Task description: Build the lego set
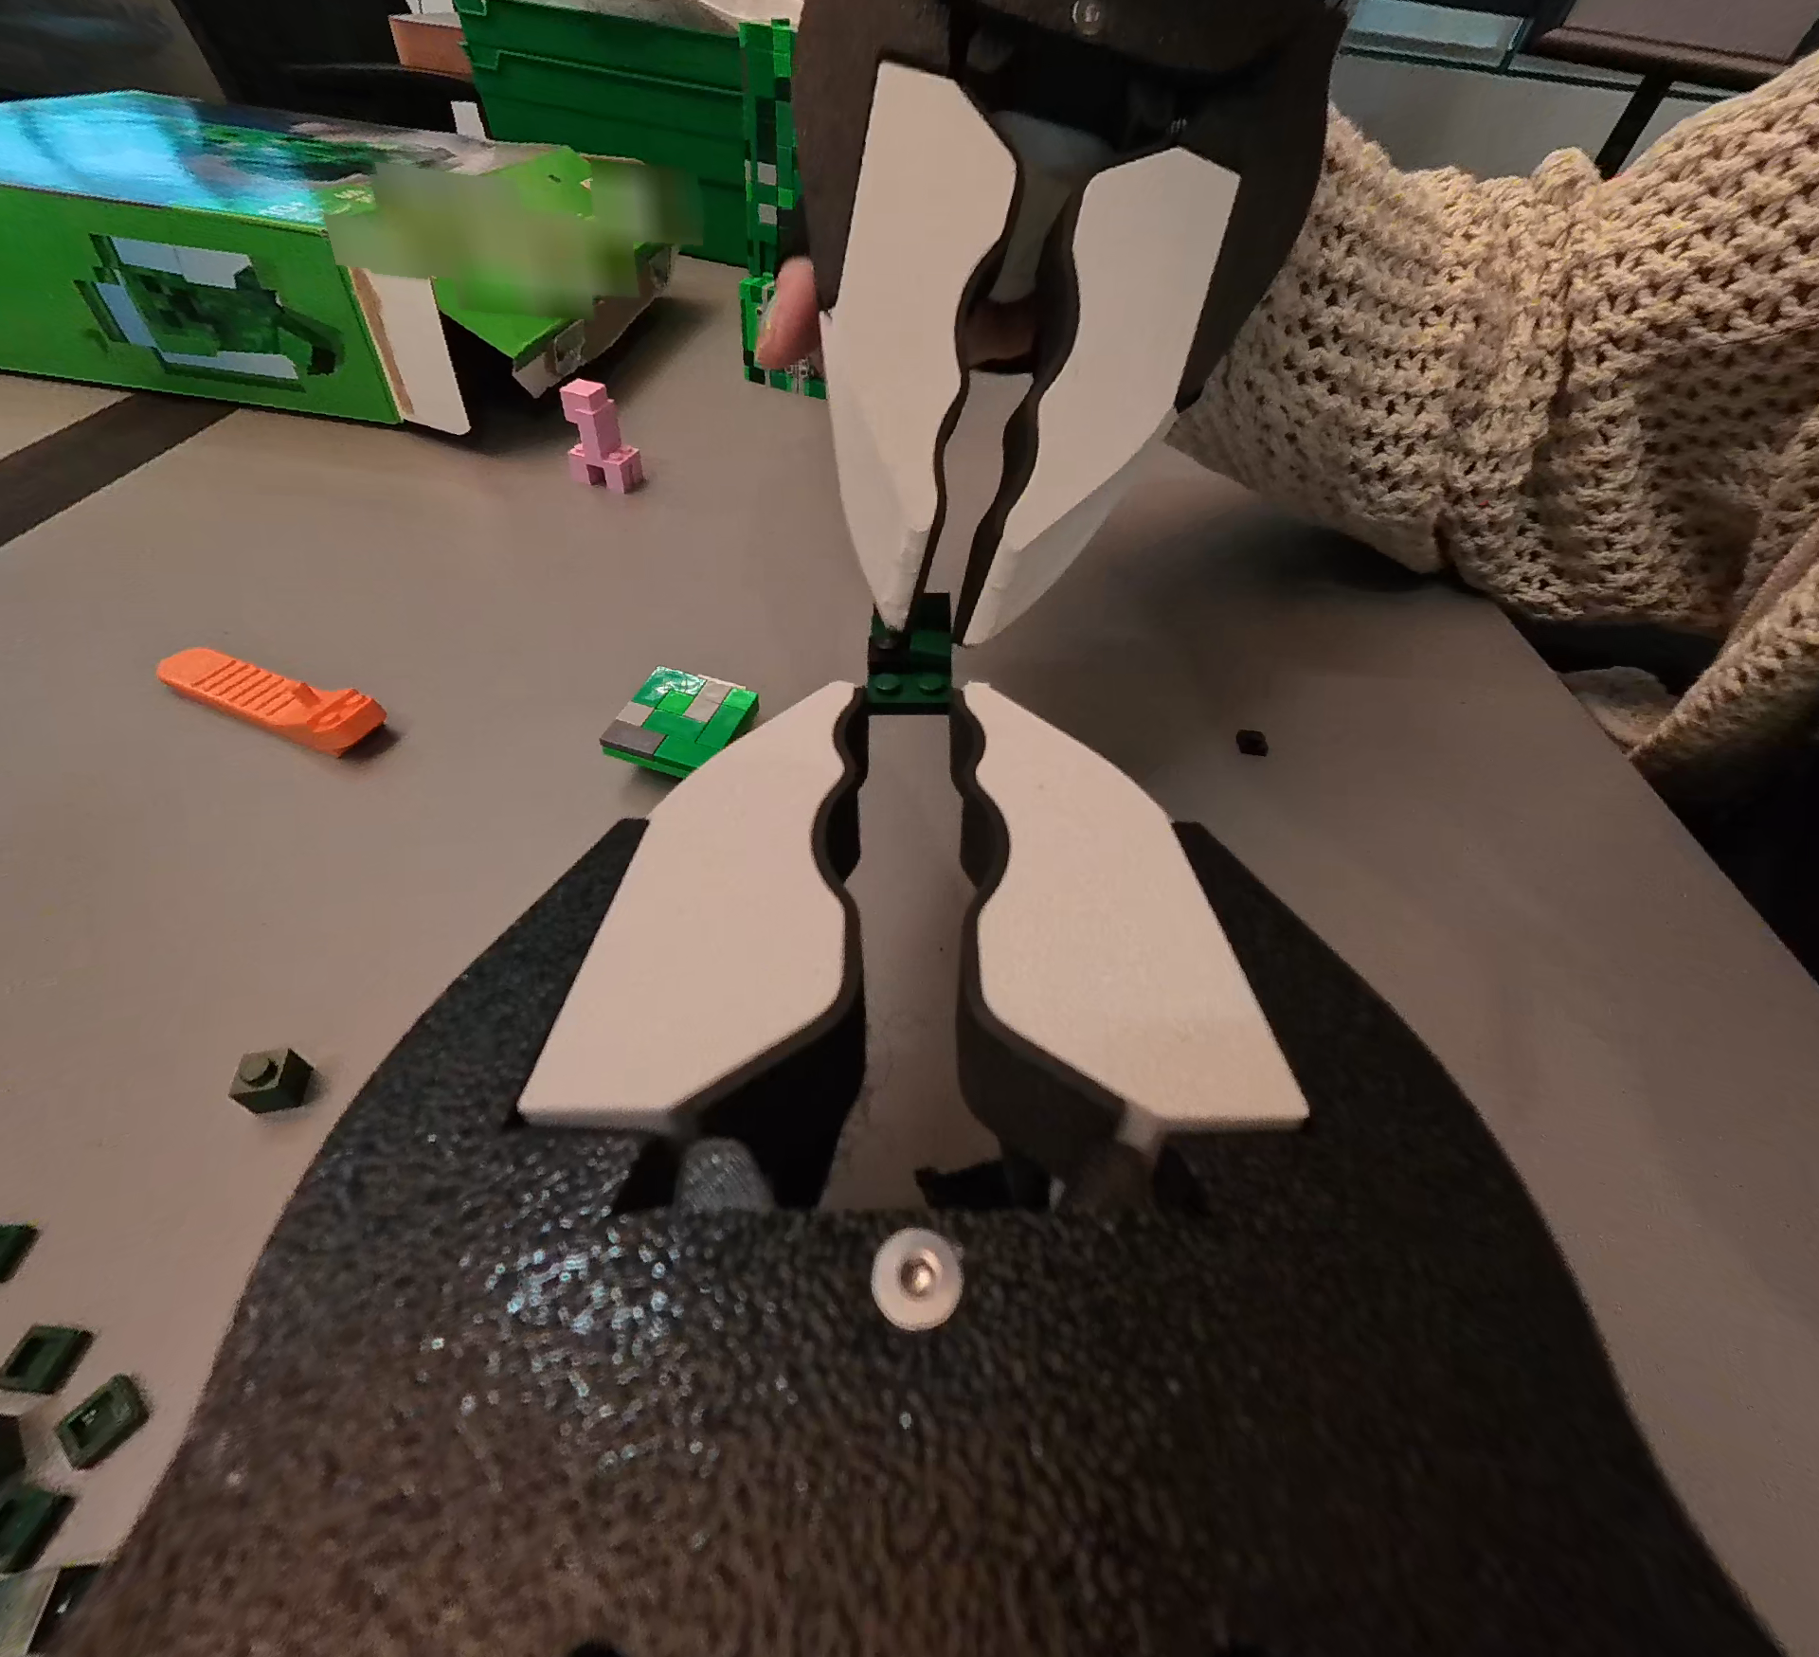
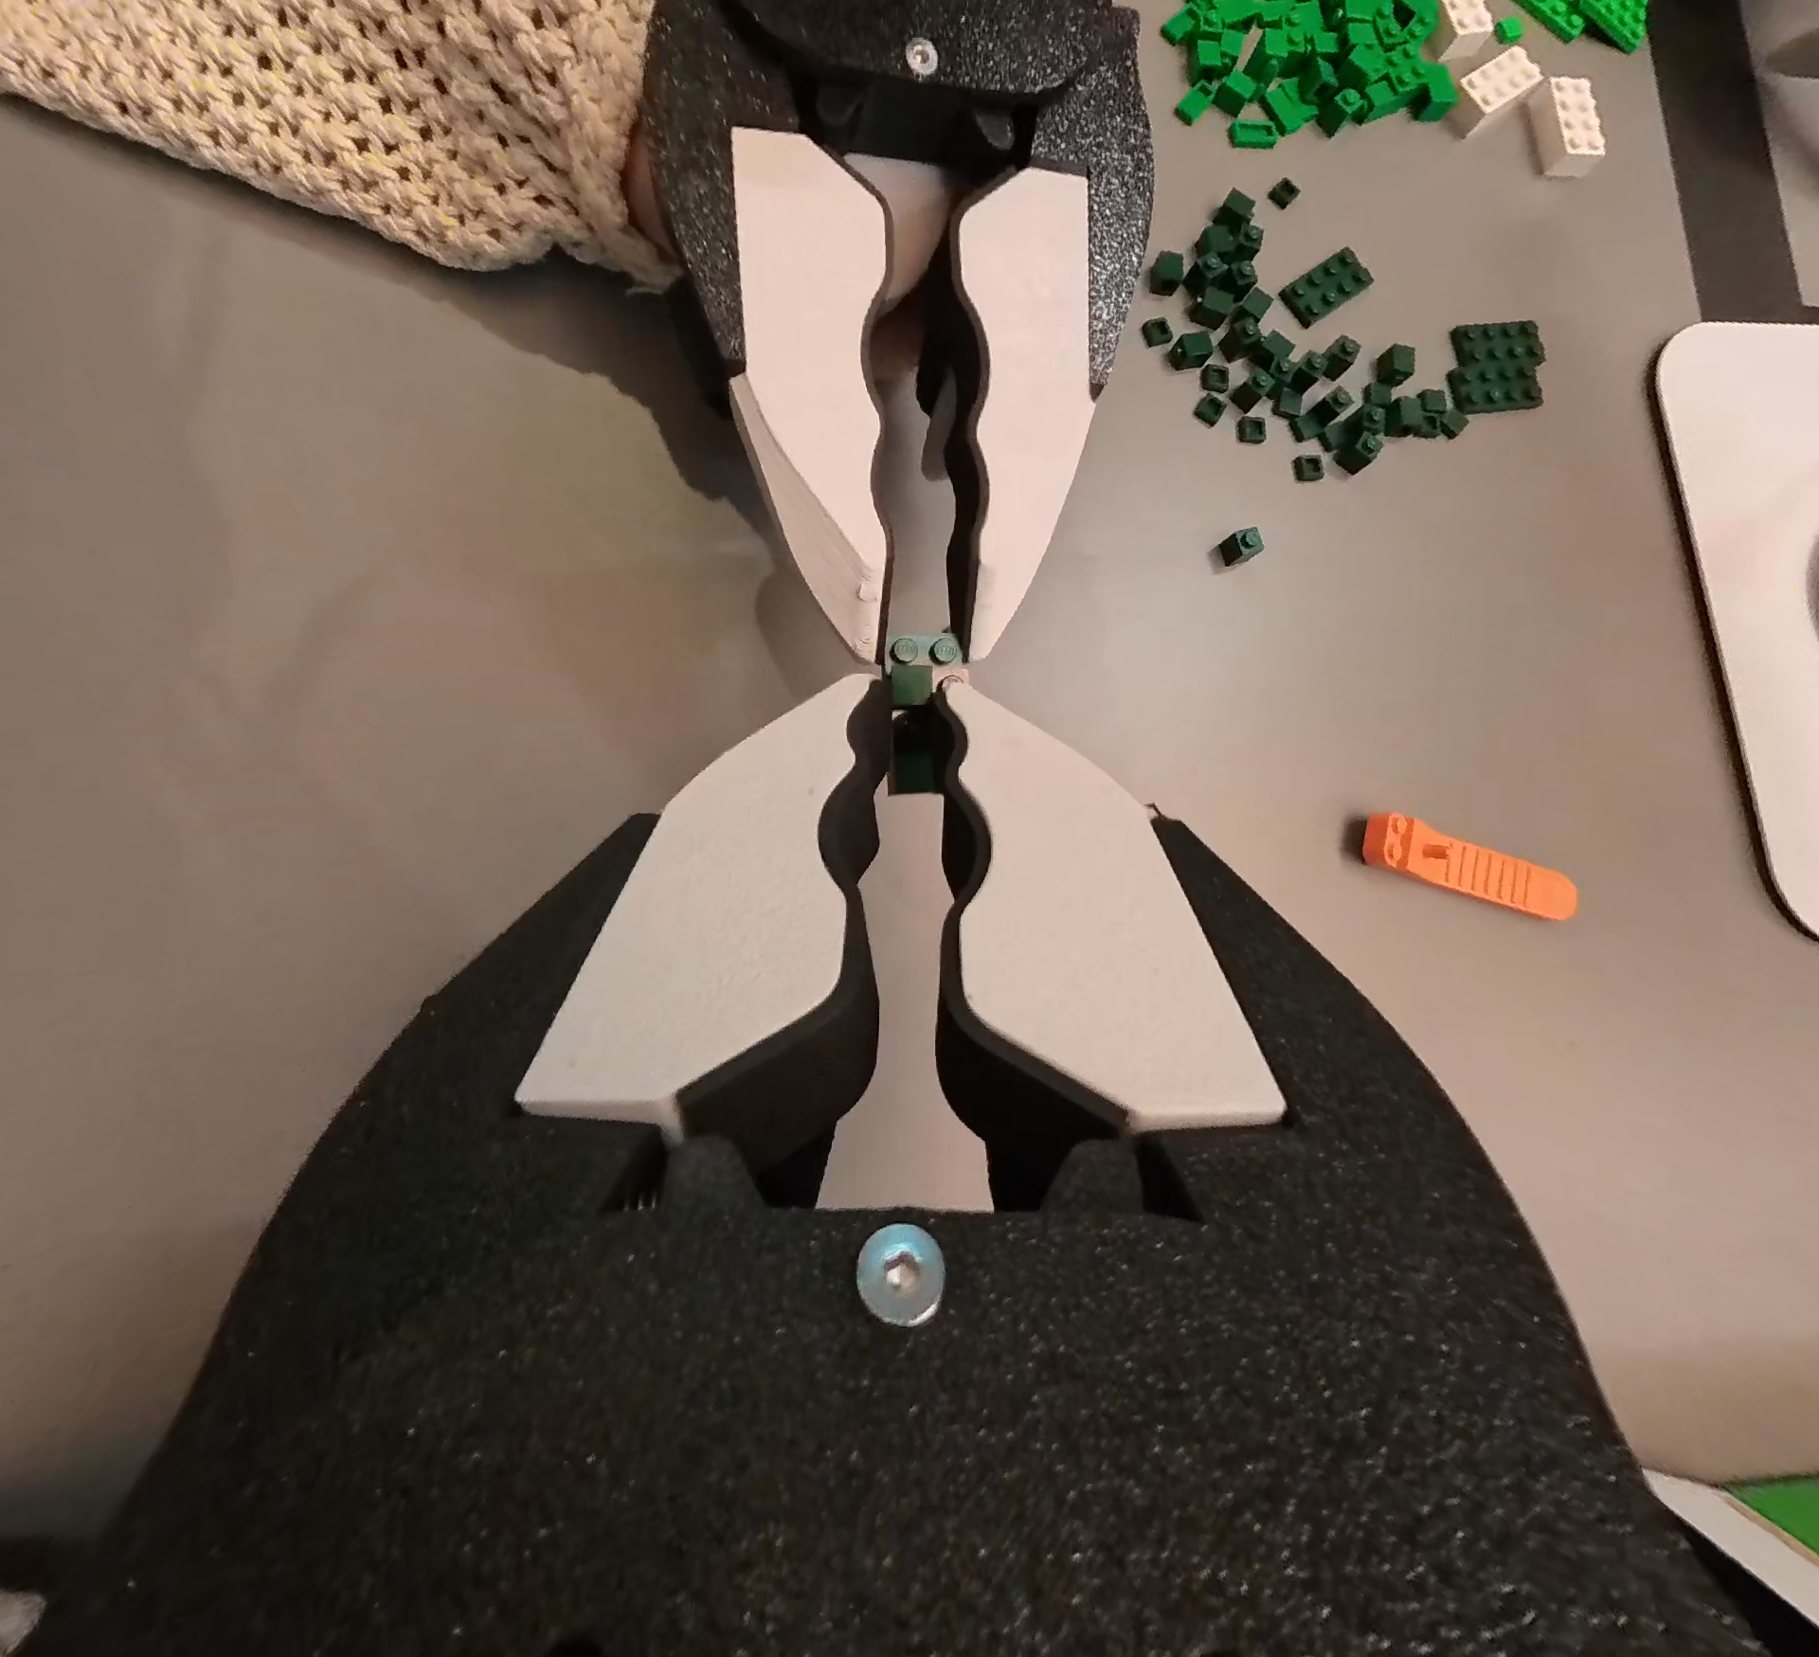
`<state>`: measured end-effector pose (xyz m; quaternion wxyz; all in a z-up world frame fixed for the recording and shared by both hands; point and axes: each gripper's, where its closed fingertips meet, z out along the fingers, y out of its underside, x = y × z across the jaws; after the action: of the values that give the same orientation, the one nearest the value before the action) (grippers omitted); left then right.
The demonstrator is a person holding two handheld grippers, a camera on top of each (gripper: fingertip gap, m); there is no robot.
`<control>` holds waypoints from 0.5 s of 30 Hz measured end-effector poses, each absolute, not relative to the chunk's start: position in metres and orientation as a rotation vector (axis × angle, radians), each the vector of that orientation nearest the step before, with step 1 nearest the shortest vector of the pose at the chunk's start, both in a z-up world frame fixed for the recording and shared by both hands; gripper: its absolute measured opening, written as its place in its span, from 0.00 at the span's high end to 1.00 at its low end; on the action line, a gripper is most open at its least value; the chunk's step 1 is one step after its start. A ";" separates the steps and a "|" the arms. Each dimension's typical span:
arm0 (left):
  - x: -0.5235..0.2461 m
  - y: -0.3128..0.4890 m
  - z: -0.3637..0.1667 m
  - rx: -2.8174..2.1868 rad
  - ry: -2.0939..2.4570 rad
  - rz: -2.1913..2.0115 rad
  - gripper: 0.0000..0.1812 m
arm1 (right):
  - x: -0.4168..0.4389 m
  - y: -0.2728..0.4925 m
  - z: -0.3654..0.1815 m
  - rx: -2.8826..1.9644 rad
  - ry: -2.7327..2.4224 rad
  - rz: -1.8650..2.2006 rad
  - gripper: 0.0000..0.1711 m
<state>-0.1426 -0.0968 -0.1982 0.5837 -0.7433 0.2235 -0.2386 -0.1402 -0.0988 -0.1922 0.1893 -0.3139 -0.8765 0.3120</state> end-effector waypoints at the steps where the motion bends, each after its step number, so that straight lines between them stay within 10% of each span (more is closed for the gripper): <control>1: -0.143 -0.097 -0.198 -1.735 0.521 -0.559 0.92 | -0.140 -0.099 -0.192 -0.879 -2.466 0.870 0.96; 15: -0.143 -0.096 -0.199 -1.740 0.517 -0.560 0.92 | -0.140 -0.098 -0.193 -0.849 -2.447 0.827 0.96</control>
<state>-0.1429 -0.0965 -0.1990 0.5820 -0.7449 0.2213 -0.2398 -0.1401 -0.0978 -0.1931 0.2100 -0.3052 -0.8800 0.2974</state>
